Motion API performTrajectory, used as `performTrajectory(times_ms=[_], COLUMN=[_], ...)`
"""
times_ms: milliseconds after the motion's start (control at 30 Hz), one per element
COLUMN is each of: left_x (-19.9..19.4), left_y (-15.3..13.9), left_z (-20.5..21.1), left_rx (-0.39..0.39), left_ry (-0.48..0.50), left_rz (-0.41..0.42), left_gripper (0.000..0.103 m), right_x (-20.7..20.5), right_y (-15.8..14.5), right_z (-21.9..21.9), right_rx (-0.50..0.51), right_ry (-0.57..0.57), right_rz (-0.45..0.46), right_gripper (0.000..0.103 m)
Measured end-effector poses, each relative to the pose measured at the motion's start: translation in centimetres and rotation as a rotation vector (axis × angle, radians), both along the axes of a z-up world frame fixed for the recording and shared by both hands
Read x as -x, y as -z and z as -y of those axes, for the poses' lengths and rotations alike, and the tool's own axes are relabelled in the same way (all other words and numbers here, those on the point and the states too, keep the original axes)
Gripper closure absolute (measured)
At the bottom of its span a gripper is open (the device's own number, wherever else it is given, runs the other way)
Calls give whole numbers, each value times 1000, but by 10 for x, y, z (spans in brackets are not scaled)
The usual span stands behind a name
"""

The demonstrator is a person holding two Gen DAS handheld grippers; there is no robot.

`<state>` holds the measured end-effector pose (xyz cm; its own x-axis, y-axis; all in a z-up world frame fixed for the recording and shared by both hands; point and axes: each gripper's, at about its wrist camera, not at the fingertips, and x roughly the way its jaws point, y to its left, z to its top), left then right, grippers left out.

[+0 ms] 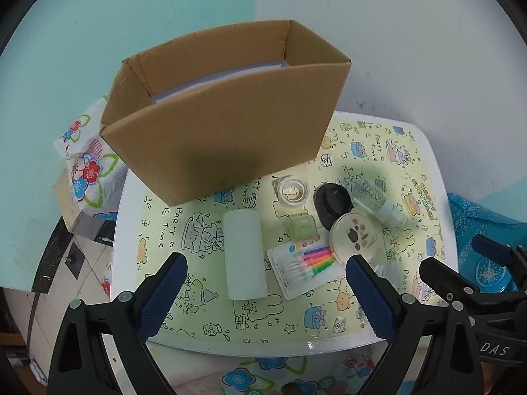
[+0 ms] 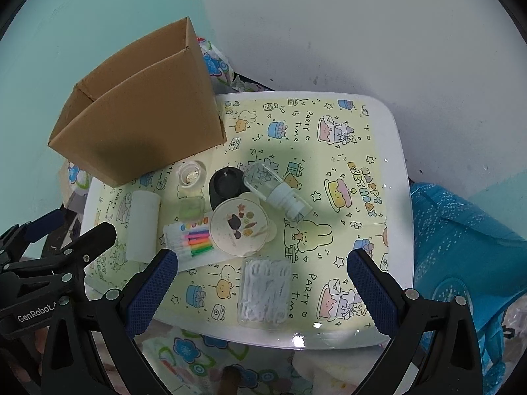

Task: Organize objects
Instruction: 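Move the right tool toward the floss box while the left tool approaches the white roll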

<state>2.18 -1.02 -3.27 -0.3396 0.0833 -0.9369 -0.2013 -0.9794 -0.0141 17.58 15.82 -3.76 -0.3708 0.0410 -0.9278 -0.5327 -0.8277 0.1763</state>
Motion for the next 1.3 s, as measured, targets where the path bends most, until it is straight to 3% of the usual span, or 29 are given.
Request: performTrajectory(times_ms=[333, 533, 800, 1000, 1300], left_x=[-2, -3, -1, 2, 7], left_y=[13, 5, 2, 13, 48], left_z=[4, 3, 2, -4, 0], left_rx=[-6, 11, -19, 2, -50], left_ry=[0, 16, 19, 37, 62], left_rz=[10, -29, -4, 14, 51], left_gripper=[5, 5, 6, 7, 9], right_x=[0, 0, -2, 1, 2], right_y=[12, -5, 5, 10, 41], right_z=[4, 12, 1, 1, 6], right_rx=[-18, -110, 49, 22, 2], right_ry=[-5, -32, 13, 25, 2], right_rz=[12, -28, 10, 39, 66], right_gripper=[0, 0, 0, 0, 0])
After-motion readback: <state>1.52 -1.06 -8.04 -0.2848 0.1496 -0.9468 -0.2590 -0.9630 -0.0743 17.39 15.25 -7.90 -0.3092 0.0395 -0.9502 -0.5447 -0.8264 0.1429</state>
